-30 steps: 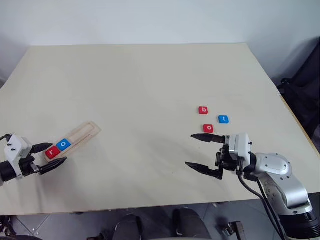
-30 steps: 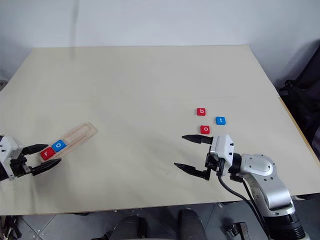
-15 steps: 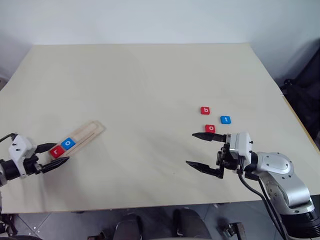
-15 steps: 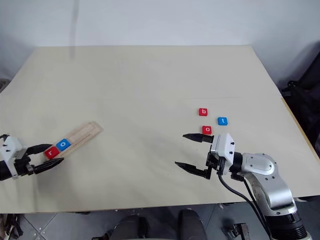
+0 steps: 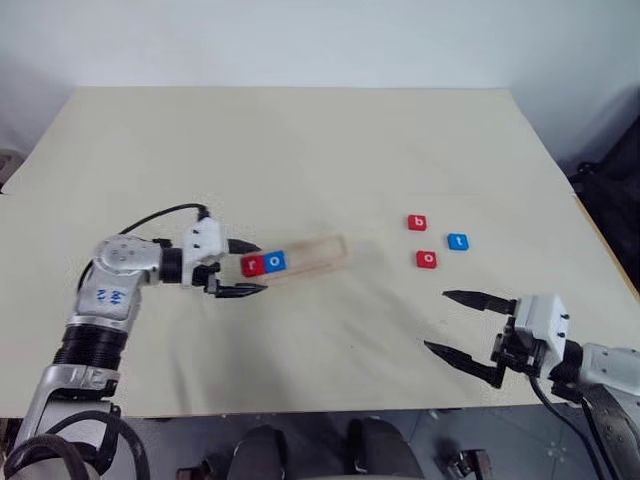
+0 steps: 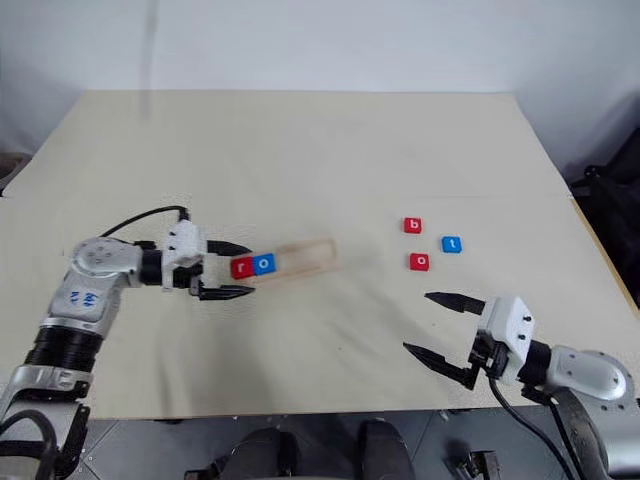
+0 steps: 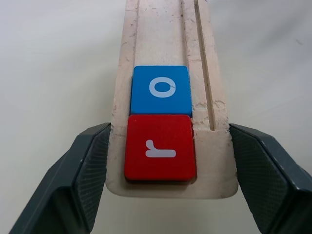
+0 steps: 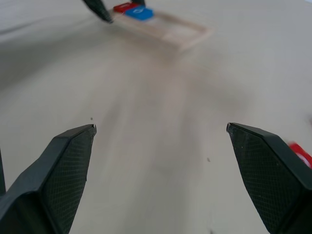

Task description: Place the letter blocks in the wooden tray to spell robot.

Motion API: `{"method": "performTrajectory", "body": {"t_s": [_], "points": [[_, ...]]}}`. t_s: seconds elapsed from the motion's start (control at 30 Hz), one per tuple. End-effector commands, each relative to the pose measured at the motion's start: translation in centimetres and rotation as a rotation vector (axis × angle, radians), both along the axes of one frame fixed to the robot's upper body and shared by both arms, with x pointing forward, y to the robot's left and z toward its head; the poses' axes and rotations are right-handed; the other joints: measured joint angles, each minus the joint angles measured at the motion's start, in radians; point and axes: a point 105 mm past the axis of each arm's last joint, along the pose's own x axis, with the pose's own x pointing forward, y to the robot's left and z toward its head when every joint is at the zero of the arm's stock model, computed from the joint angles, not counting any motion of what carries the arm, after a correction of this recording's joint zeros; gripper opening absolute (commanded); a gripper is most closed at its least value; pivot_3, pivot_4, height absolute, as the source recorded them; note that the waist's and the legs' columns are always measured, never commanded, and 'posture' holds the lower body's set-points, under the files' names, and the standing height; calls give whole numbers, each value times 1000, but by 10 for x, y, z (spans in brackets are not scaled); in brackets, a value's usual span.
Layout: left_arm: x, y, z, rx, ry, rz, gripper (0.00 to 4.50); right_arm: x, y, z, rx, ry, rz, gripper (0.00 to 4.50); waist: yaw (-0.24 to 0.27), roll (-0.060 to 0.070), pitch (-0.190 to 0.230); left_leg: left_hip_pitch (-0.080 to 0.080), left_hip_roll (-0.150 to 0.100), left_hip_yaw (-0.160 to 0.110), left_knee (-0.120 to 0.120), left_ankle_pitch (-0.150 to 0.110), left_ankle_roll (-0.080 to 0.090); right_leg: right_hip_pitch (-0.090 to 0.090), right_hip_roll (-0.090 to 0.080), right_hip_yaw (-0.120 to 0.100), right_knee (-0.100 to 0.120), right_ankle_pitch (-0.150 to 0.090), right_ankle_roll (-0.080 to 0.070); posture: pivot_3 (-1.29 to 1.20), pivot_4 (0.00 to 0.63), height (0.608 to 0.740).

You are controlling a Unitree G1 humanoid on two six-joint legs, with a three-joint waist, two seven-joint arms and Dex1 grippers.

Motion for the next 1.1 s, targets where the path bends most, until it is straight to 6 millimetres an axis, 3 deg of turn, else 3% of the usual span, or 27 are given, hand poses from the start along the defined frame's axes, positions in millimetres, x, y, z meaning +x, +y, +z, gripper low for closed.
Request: {"method": "performTrajectory", "body": {"t_s": [0.03, 0.37, 0.7, 0.8, 0.9, 1.1], "points": [[1, -17, -5, 35, 13, -82, 3397, -12, -6, 7, 1, -40, -84, 4500, 1, 0, 0, -1, 0, 0, 0, 0, 0, 0, 0, 0, 0, 0, 0, 0, 150, 740], [16, -64, -15, 47, 33, -132, 3397, -40, -9, -1, 27, 1, -204, 4500, 8, 0, 0, -1, -1, -1, 0, 0, 0, 0, 0, 1, -1, 0, 0, 0, 150, 740], [7, -62, -22, 63, 116, -130, 3397, -50, -16, -5, 30, -1, -243, 4500, 7, 0, 0, 0, 0, -2, 0, 0, 0, 1, 0, 1, -1, 0, 0, 0, 150, 740], [2, -63, -14, -19, 121, -143, 4406, -50, -16, -5, 45, -2, -249, 4500, 7, 0, 0, 0, 0, -2, 0, 0, 0, 1, 0, 1, -1, 0, 0, 0, 150, 740], [-2, -53, -5, -88, 128, -140, 4487, -46, -17, -4, 75, -6, -277, 4500, 7, 0, 0, 0, 0, -2, 0, 0, 0, 1, 0, 1, -1, 0, 0, 0, 150, 740], [3, 10, 19, -254, -5, -23, 4487, -33, -34, 10, 99, -70, -367, 4500, -3, 0, 0, 0, 0, -7, 1, 0, 0, 1, 0, 1, 1, 0, -1, 0, 150, 740]]}}
